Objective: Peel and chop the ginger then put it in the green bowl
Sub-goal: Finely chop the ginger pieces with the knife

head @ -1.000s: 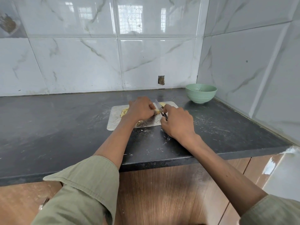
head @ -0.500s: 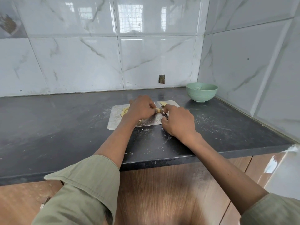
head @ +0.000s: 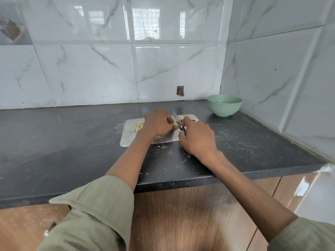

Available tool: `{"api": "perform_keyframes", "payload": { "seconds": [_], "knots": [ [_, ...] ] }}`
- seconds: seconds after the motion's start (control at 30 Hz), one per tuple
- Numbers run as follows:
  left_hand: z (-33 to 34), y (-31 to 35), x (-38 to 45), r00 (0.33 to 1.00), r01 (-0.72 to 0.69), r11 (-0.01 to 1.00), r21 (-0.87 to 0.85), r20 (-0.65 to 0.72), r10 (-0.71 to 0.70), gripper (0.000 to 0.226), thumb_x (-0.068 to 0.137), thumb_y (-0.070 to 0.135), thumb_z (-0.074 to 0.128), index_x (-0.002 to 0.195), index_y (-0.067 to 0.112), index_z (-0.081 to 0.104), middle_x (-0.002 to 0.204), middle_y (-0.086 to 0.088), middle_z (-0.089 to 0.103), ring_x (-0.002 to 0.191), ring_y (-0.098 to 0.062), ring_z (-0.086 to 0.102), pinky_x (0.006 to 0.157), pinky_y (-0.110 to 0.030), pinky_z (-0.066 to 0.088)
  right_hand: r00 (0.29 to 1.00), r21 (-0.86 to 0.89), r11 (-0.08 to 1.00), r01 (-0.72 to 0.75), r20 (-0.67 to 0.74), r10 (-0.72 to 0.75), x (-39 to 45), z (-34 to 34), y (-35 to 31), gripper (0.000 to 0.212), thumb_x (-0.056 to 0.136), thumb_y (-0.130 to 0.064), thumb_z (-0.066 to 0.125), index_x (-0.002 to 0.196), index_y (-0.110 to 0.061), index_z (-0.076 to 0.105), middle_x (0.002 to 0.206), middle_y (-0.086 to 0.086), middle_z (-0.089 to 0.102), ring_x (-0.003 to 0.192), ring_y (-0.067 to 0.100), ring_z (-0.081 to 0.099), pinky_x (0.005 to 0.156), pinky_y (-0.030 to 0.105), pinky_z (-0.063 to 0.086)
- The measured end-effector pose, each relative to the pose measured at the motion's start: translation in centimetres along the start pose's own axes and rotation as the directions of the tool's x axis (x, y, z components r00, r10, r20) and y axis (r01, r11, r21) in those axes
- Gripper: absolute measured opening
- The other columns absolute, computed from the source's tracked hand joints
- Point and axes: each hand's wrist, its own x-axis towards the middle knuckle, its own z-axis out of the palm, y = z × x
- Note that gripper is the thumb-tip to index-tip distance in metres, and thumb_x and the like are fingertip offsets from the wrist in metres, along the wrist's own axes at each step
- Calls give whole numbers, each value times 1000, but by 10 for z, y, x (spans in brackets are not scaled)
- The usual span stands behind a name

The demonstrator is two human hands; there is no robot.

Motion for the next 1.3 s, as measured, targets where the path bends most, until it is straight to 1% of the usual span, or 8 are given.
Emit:
{"api": "perform_keyframes", "payload": {
  "seconds": [0.27, 0.43, 0.6, 0.87, 0.97, 1.1, 1.23, 1.3],
  "knots": [
    [3, -1, 2, 1000, 11, 1000, -5, 5, -11, 14, 86, 33, 77, 97, 27, 82, 98, 13, 76, 101, -14, 67, 98, -39, 48, 1000, -4, 1000, -11, 4, 11, 0, 0, -1, 21, 96, -29, 52, 113, -18, 54, 106, 13, 65, 87, 35, 51, 69, 38, 34],
    [3, -1, 1, 1000, 4, 1000, -10, 3, -4, 14, 86, 29, 77, 99, 25, 82, 99, 9, 77, 95, -13, 69, 80, -28, 44, 1000, -11, 1000, -2, 18, 2, 3, 2, -1, 20, 96, -27, 51, 113, -19, 56, 109, 12, 65, 99, 37, 58, 70, 37, 34],
    [4, -1, 1, 1000, 15, 1000, 10, -2, -15, 14, 85, 33, 77, 97, 28, 82, 101, 11, 76, 103, -16, 66, 97, -42, 49, 999, 4, 1000, 13, 45, -14, 10, 3, 0, 22, 95, -27, 53, 115, -19, 58, 110, 12, 66, 102, 36, 60, 71, 36, 35],
    [4, 1, 0, 1000, -5, 1000, -2, -17, 5, 13, 86, 31, 78, 97, 24, 83, 96, 9, 75, 95, -14, 67, 78, -29, 45, 999, 31, 999, -9, 38, 8, 7, 6, 2, 21, 94, -29, 53, 113, -23, 59, 108, 10, 67, 102, 36, 60, 72, 36, 35],
    [4, -1, 1, 1000, -10, 1000, 1, -25, 10, 13, 86, 35, 79, 94, 26, 83, 86, 14, 67, 96, -14, 65, 87, -34, 47, 999, 28, 1000, 4, 52, -6, 12, 5, 2, 22, 94, -28, 54, 114, -21, 60, 106, 9, 67, 102, 34, 60, 71, 35, 34],
    [4, 1, 0, 1000, 3, 1000, 20, -24, -3, 13, 85, 36, 77, 93, 28, 82, 93, 13, 70, 101, -17, 65, 97, -42, 48, 999, 37, 999, 3, 51, -5, 12, 6, 1, 22, 92, -28, 54, 112, -21, 61, 103, 8, 67, 101, 34, 60, 70, 35, 34],
    [6, -2, 1, 1000, 0, 1000, 2, -28, 0, 13, 86, 35, 78, 95, 26, 82, 97, 10, 73, 98, -17, 67, 89, -34, 48, 998, 61, 997, -40, 55, 36, 7, 5, 5, 21, 90, -29, 56, 110, -25, 60, 101, 6, 67, 99, 33, 61, 72, 35, 36],
    [6, -2, 2, 999, -9, 1000, 10, -33, 10, 13, 86, 37, 79, 93, 27, 82, 94, 12, 70, 101, -17, 65, 94, -39, 48, 998, 53, 998, -29, 52, 26, 9, 4, 4, 23, 90, -30, 56, 111, -24, 61, 103, 7, 67, 101, 34, 61, 72, 35, 35]
  ]
}}
